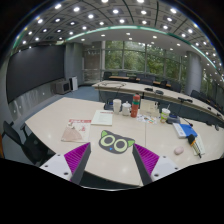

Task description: Arrange mouse

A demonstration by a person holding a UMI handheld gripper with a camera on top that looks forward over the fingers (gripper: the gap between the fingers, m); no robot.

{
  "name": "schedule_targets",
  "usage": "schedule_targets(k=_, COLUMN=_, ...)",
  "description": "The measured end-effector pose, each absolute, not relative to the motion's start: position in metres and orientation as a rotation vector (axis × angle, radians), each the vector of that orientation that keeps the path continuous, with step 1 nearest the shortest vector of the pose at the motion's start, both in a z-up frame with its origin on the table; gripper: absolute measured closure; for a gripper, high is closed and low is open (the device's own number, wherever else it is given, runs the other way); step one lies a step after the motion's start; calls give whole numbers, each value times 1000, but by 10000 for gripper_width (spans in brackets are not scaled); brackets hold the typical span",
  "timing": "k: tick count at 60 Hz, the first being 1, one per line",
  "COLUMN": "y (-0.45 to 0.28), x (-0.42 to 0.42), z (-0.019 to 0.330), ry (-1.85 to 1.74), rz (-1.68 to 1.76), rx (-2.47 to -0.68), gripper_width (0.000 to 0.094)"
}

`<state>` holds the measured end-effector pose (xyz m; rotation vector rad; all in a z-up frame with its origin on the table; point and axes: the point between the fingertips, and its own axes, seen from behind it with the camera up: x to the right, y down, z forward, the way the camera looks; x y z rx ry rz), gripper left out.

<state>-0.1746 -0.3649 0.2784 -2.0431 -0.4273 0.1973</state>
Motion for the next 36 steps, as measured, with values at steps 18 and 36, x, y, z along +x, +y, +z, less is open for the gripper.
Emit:
schedule_targets(k=18, y=-360, x=-76, z=199, ry=-319, rz=111, rx=-2154, gripper_width=86)
schedule_targets(k=36, y=-311, x=98, z=96, ry=-178, rz=-54, rx=-2225, gripper_width=87)
